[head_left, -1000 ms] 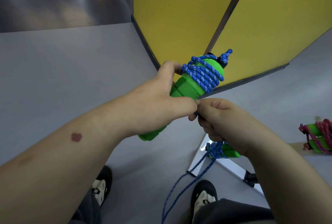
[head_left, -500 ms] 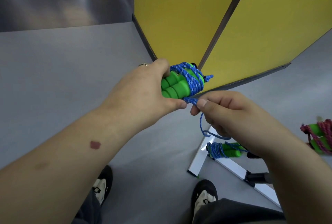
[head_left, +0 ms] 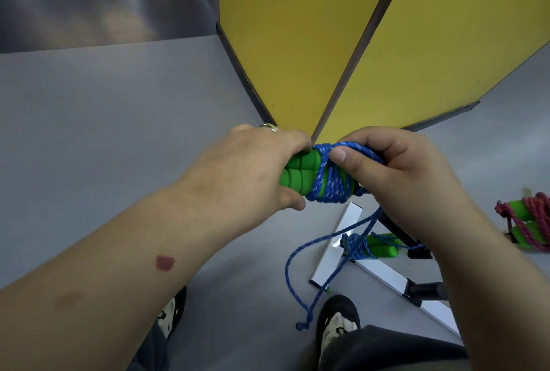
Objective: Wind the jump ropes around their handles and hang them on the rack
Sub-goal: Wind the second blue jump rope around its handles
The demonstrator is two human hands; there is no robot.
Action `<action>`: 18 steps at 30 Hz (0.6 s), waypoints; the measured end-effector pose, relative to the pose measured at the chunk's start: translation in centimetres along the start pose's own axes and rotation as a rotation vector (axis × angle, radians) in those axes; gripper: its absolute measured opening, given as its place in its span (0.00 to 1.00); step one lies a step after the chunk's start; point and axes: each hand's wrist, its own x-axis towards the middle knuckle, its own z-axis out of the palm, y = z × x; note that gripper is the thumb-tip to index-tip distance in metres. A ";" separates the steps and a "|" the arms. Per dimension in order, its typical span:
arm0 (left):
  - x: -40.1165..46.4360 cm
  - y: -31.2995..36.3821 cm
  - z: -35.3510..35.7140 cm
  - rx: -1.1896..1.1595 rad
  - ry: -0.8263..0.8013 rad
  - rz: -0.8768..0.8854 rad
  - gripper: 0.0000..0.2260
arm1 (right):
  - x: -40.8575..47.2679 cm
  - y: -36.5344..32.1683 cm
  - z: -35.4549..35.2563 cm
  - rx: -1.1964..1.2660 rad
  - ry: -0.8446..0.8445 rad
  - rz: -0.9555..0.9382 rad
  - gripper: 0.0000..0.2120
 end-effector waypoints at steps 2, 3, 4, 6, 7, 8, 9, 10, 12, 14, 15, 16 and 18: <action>-0.1 0.2 -0.2 0.047 -0.025 0.056 0.28 | 0.1 0.2 0.0 0.024 0.031 0.003 0.03; -0.1 0.3 -0.3 0.072 -0.039 0.084 0.28 | 0.1 0.3 0.0 0.027 0.039 0.012 0.03; -0.2 0.3 -0.5 0.088 -0.058 0.105 0.29 | 0.2 0.4 0.0 0.031 0.043 0.020 0.03; -0.3 0.4 -0.8 0.074 -0.103 0.124 0.31 | 0.2 0.7 -0.2 0.035 0.046 0.040 0.02; -0.3 0.4 -0.9 0.047 -0.114 0.130 0.31 | 0.3 0.8 -0.3 0.033 0.049 0.048 0.02; -0.4 0.4 -1.0 0.010 -0.115 0.134 0.32 | 0.4 1.0 -0.4 0.040 0.052 0.055 0.02; -0.4 0.3 -1.1 -0.033 -0.110 0.139 0.31 | 0.4 1.0 -0.5 0.068 0.050 0.073 0.03; -0.5 0.2 -1.2 -0.084 -0.105 0.137 0.30 | 0.5 1.2 -0.6 0.115 0.044 0.093 0.03; -0.7 0.0 -1.6 -0.236 -0.108 0.103 0.28 | 0.6 1.5 -0.8 0.234 0.025 0.142 0.08; -1.0 -0.3 -2.1 -0.415 -0.126 0.075 0.27 | 0.8 1.6 -1.1 0.378 -0.010 0.202 0.10; -1.1 -0.3 -2.3 -0.478 -0.134 0.077 0.26 | 0.9 1.7 -1.3 0.452 -0.029 0.239 0.09; -1.1 -0.4 -2.5 -0.526 -0.142 0.084 0.26 | 1.0 1.9 -1.4 0.525 -0.054 0.286 0.07; -1.1 -0.4 -2.7 -0.618 -0.149 0.099 0.25 | 1.2 2.3 -1.5 0.620 -0.128 0.367 0.07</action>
